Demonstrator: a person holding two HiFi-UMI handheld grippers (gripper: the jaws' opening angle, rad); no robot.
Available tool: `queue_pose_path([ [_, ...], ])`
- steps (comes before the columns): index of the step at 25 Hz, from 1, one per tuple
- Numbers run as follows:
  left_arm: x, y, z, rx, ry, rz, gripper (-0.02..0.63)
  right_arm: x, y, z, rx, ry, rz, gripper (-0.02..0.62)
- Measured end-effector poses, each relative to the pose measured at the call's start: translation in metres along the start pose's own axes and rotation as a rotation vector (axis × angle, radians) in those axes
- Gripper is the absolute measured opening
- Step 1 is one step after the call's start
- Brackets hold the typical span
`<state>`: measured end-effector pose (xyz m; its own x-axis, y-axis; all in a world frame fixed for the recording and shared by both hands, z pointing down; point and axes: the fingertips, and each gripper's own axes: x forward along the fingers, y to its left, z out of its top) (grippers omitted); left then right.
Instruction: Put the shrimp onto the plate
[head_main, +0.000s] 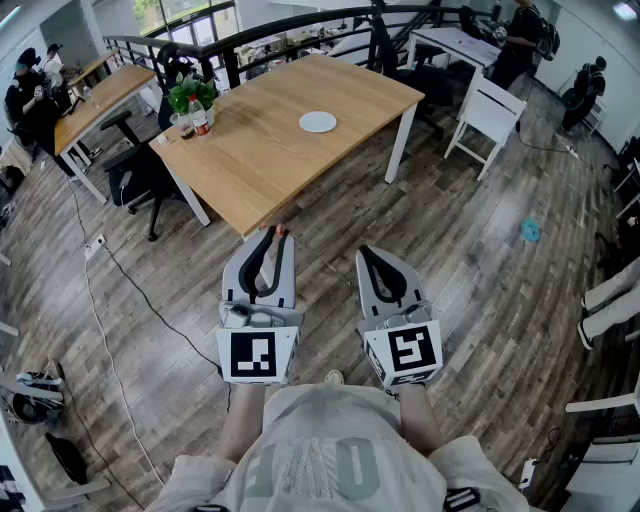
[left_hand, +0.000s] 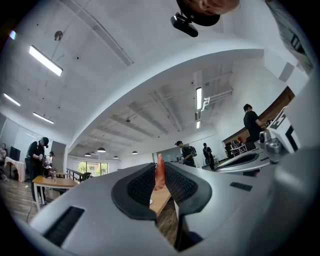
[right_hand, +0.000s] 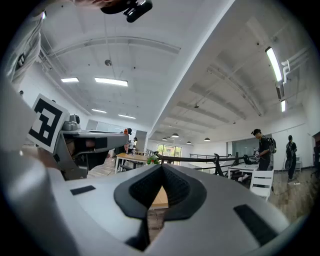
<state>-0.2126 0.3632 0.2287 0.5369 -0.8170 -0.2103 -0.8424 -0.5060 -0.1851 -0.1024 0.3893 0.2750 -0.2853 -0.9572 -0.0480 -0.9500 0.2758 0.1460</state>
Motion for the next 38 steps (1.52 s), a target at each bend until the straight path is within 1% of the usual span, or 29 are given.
queue_pose_path([
  [7,0.020,-0.004,0.000,-0.019,-0.024,-0.002,0.063,0.008,-0.020,-0.004,-0.006,0.000,-0.016,0.018],
  [11,0.027,-0.005,-0.004,-0.030,-0.019,-0.001,0.063,0.011,-0.026,-0.009,0.001,0.004,-0.012,0.018],
  [17,0.042,-0.004,-0.014,-0.038,0.001,0.011,0.063,0.019,-0.044,-0.011,0.027,-0.021,-0.001,0.018],
  [23,0.050,-0.009,-0.027,-0.045,0.035,0.020,0.063,0.023,-0.055,-0.034,0.073,0.022,0.013,0.020],
  [29,0.061,0.002,-0.042,-0.062,0.072,0.032,0.063,0.038,-0.048,-0.048,0.084,0.060,0.053,0.020],
  [34,0.091,0.003,-0.056,-0.053,0.085,0.015,0.063,0.053,-0.064,-0.063,0.088,0.075,0.040,0.020],
  [38,0.126,0.000,-0.066,-0.079,0.066,-0.018,0.063,0.070,-0.088,-0.070,0.078,0.081,0.010,0.020],
])
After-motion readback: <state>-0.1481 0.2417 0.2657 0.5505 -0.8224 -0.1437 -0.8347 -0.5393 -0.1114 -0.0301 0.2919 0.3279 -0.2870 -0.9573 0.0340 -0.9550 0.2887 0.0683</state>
